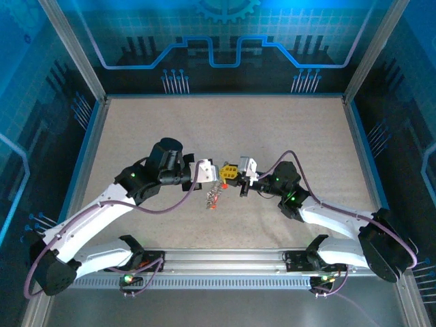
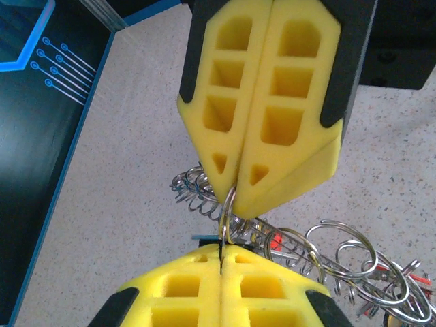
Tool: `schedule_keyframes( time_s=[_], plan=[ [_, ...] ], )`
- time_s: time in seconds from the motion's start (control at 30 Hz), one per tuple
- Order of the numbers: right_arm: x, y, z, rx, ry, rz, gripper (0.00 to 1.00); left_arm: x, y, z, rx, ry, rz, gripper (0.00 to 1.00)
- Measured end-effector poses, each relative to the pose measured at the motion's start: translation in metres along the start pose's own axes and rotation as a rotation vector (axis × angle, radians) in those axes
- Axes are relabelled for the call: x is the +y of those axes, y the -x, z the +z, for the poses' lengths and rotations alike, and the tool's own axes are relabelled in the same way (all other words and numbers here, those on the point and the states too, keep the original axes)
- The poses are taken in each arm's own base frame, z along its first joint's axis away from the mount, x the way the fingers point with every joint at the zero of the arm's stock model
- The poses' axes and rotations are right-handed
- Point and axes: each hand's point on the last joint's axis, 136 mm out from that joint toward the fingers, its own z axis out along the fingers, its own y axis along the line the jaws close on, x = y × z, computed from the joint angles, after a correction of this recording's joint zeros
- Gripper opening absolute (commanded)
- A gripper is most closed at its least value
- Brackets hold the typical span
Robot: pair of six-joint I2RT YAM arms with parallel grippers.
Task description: Put the keys on the keyring
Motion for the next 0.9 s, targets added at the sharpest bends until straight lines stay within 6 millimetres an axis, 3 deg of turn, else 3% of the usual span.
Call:
schedule_keyframes(
  time_s=[0.33, 0.9],
  plan=[
    [-0.005, 0.000, -0.001, 0.004, -0.028, 0.003, 0.00, 0.001, -0.008, 0.005, -0.003, 0.015, 0.005, 0.00],
    [-0.022, 0.008, 0.000, -0.040, -0.114, 0.089, 0.00, 0.002, 0.004, 0.022, -0.044, 0.015, 0.032, 0.00]
  ],
)
